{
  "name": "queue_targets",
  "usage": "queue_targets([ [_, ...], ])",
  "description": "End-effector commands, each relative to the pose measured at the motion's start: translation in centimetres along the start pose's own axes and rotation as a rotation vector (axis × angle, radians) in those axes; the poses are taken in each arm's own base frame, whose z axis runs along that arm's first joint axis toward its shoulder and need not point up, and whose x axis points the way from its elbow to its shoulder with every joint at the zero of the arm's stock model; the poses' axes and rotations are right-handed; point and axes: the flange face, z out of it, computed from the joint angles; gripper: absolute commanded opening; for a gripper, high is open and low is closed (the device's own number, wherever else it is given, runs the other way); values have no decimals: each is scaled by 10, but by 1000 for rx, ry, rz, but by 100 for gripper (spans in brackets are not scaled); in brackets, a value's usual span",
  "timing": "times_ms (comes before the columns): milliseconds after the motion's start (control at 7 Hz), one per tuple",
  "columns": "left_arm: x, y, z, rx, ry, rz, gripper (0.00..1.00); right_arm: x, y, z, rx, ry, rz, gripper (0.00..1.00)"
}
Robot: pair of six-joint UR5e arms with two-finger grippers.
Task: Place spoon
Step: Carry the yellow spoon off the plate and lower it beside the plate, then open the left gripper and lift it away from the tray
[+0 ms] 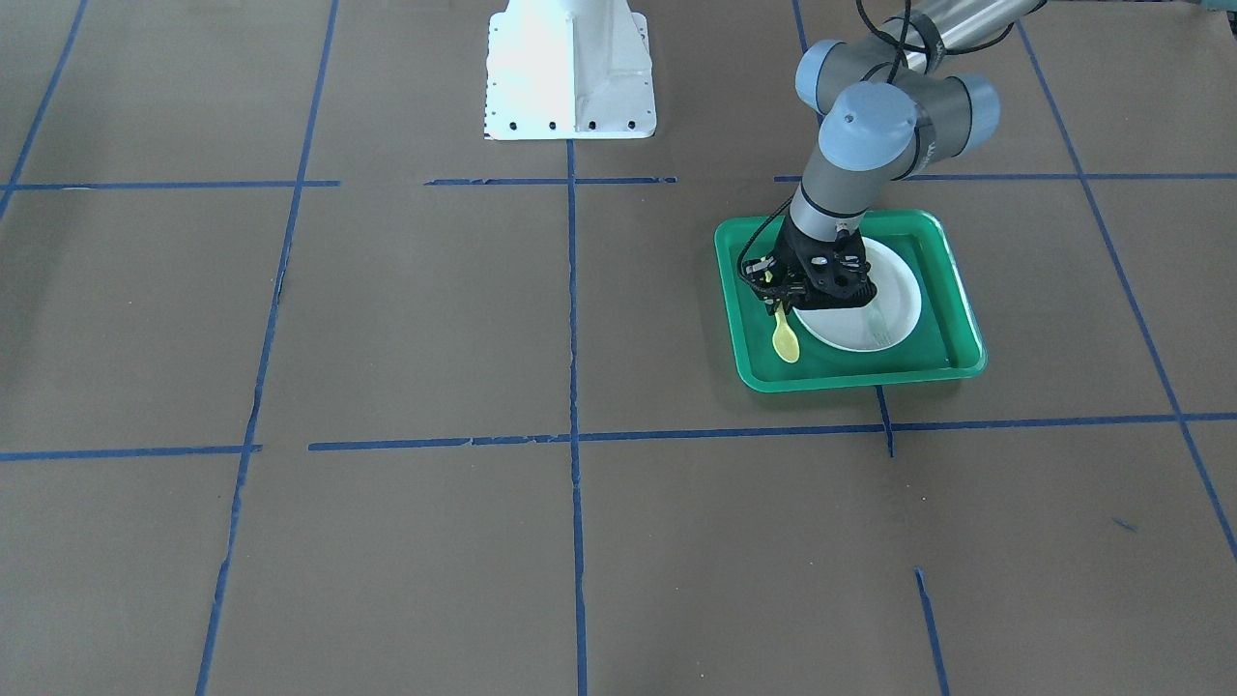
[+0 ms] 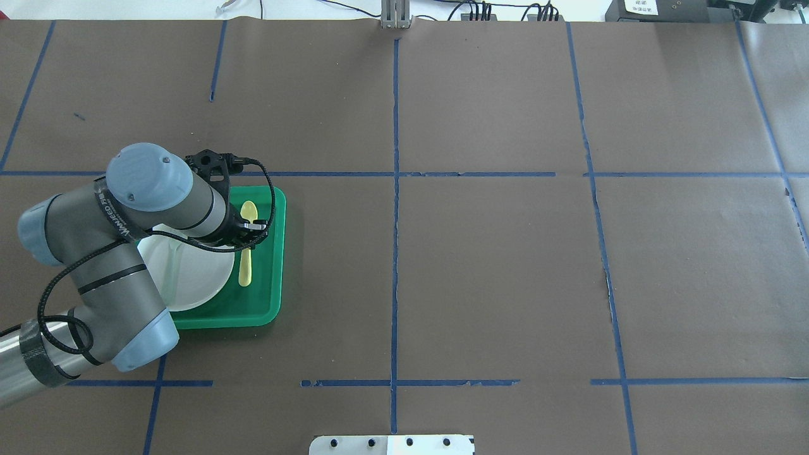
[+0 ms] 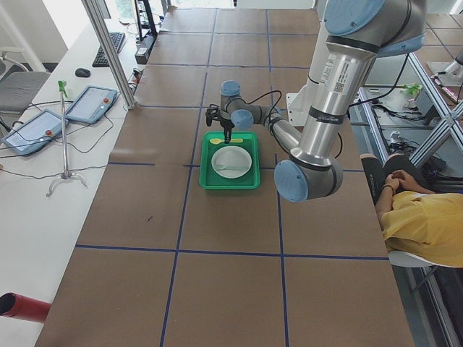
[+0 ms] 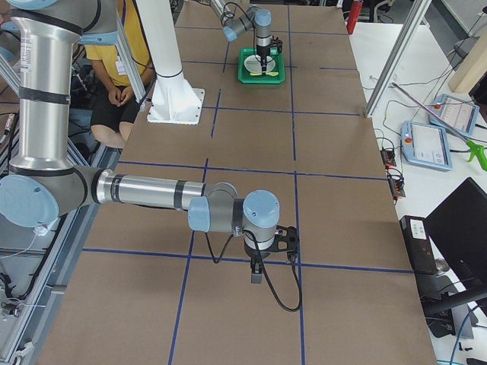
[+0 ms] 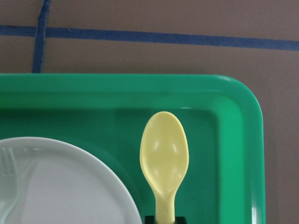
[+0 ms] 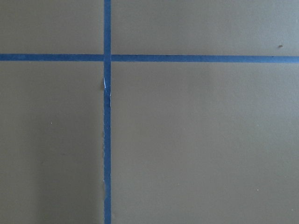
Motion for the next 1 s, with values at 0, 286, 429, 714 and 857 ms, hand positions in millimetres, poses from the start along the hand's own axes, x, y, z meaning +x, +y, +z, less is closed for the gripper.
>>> queue_targets([
  [0,4,-3,-3,39,-5,-3,100,0,0,0,0,0,0,100],
  [286,6,-3,-34,66,38,19,100,0,0,0,0,0,0,100],
  [429,-18,-17,-60,100,32,46,100,0,0,0,1,0,-1,100],
  [714,-110,-43,-126,70,-42,157,100,0,0,0,0,0,0,100],
  [857,-202,-70,-164,58,-110,198,100,0,0,0,0,0,0,100],
])
